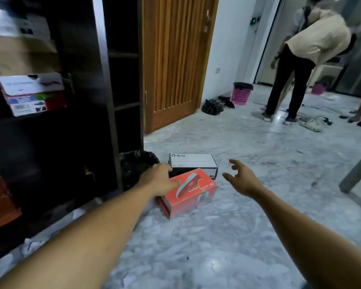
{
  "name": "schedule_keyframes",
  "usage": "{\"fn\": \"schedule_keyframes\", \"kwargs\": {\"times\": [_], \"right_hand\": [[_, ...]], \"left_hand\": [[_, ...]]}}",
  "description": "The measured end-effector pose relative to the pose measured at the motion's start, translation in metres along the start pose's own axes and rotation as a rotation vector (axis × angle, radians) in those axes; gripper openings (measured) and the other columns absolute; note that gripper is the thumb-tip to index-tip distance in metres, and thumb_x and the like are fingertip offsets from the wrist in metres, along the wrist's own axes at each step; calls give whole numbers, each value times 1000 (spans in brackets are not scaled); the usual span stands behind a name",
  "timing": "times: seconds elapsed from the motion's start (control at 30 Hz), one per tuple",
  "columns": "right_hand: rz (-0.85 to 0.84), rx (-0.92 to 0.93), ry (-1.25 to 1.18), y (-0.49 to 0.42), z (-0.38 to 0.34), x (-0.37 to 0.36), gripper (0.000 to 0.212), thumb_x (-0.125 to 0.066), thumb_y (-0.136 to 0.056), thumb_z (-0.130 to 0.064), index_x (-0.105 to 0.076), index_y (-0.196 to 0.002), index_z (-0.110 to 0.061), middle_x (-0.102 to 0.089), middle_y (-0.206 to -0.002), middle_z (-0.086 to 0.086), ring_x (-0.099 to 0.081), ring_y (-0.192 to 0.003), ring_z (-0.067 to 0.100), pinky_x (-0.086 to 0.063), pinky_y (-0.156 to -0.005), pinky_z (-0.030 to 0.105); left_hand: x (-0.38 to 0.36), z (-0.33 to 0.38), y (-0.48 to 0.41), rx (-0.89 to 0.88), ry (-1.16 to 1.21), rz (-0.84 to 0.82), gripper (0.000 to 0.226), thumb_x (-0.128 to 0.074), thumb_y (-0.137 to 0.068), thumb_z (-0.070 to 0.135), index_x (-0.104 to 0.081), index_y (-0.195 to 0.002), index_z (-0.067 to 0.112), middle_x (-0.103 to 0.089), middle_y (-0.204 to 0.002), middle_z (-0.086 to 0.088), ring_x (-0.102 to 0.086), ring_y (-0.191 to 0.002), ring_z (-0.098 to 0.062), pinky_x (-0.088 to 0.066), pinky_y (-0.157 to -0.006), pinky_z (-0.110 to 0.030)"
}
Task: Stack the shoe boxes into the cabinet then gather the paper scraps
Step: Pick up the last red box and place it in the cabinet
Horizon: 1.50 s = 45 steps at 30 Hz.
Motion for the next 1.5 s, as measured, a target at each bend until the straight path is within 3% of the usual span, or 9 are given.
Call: {"fn": "schedule_keyframes", "kwargs": {"times": [0.17, 0.4, 0.6, 0.73, 0.9, 1.13, 1.3, 1.43, 1.5], "right_hand": [[-126, -64, -38, -56, 95, -92, 65, -66, -94, -29, -37, -150, -12, -51, -144, 17, -55, -126, 30, -44, -101, 35], [-216, -87, -102, -112, 173, -214, 71, -65, -94, -32, -31, -153, -13, -42, -150, 16, -49, -132, 32, -43, -108, 42], [-112, -132, -267, -154, 208, -247, 93, -78, -83, -26, -22, -154, -8, -28, -157, 14, -30, -145, 27, -28, -112, 30], [-112, -131, -401, -183, 223, -251, 104, -87, -73, -17, -19, -151, -14, -38, -148, 5, -41, -135, 20, -38, -112, 36], [-120, -105, -469, -197, 235, -262, 102, -86, -71, -5, -19, -146, -18, -37, -142, -3, -42, -124, 9, -39, -83, -2], [2, -14, -453, -169, 240, -258, 115, -93, -57, -23, -23, -148, -23, -38, -148, -5, -39, -135, 5, -37, -103, 16], [65, 89, -425, -151, 227, -229, 123, -98, -51, -16, -25, -150, -28, -32, -143, -28, -44, -131, 11, -47, -99, 20], [76, 150, -285, -140, 217, -203, 119, -95, -55, -18, -26, -150, -32, -32, -151, -10, -33, -135, 7, -40, -110, 47], [104, 144, -220, -134, 214, -196, 107, -92, -62, -17, -30, -149, -23, -34, -153, -4, -26, -127, -1, -33, -111, 43]], "left_hand": [[-111, -49, -50, 70, -22, -44, 62, -68, -76, 53, -58, -133, 28, -60, -130, 3, -59, -119, -21, -52, -90, -34], [-242, -115, -89, 185, 86, -64, 79, -71, -79, 52, -33, -145, 29, -47, -135, 2, -56, -116, -25, -52, -84, -39], [-297, -141, -98, 230, 193, -42, 103, -69, -84, 50, 2, -156, 31, -32, -152, -3, -48, -129, -27, -51, -92, -44], [-317, -147, -102, 242, 259, -20, 103, -68, -84, 52, 8, -153, 40, -28, -157, 1, -40, -139, -25, -49, -99, -47], [-330, -148, -102, 258, 289, 36, 107, -69, -87, 44, 16, -151, 43, -19, -161, 3, -37, -141, -26, -47, -101, -48], [-318, -148, -104, 306, 396, 176, 102, -77, -79, 37, -7, -153, 43, -54, -138, 9, -57, -117, -13, -52, -91, -36], [-292, -142, -110, 216, 358, 257, 114, -82, -75, 35, -1, -155, 42, -43, -152, 10, -55, -123, -13, -54, -90, -35], [-271, -131, -117, 175, 389, 368, 109, -85, -76, 32, -11, -157, 33, -36, -157, 2, -45, -136, -20, -44, -106, -36], [-259, -124, -118, 170, 362, 423, 99, -83, -78, 32, -23, -157, 26, -38, -155, -2, -43, -135, -20, -39, -103, -29]]}}
Point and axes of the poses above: each hand's wrist, its own y-axis away from the middle knuckle, its own x-axis out of the back of the hand, z = x × y, the point moved 3 cm from there along -y, towards the middle knuckle
